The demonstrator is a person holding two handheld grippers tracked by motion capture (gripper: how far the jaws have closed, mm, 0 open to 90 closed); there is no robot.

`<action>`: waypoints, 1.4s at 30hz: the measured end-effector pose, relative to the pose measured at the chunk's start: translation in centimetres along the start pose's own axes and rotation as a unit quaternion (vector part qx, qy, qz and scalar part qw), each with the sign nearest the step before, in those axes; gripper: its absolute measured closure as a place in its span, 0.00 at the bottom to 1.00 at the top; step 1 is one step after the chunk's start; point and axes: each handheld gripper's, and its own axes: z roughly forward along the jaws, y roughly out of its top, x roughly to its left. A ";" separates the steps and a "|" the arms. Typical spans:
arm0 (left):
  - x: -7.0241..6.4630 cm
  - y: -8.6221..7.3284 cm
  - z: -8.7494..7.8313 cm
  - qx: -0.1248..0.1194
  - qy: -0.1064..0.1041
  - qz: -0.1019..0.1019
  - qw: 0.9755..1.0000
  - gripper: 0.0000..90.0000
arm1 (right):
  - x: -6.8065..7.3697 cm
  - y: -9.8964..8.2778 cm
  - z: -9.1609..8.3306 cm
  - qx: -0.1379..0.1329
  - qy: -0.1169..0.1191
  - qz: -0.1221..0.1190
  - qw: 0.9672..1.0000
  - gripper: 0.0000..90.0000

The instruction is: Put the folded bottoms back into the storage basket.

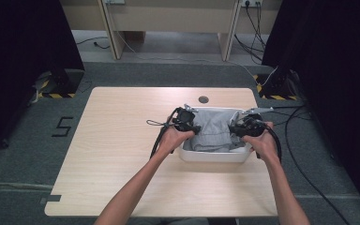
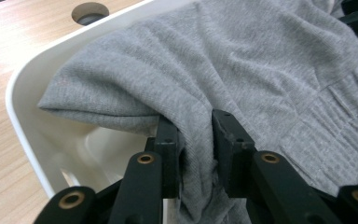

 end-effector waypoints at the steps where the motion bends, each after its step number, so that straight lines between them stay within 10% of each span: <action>1: 0.0 0.0 0.0 0.002 0.001 0.000 1.000 0.79 | 0.0 0.0 0.1 0.003 -0.003 -0.002 1.000 0.82; 8: 0.1 -0.1 -0.3 0.008 0.006 0.004 1.000 0.76 | 0.0 -0.1 0.9 0.038 -0.029 -0.003 0.999 0.65; 42: 1.7 -1.1 -6.1 -0.030 -0.019 -0.005 0.999 0.39 | 3.9 0.4 -1.3 -0.028 -0.017 -0.026 0.999 0.44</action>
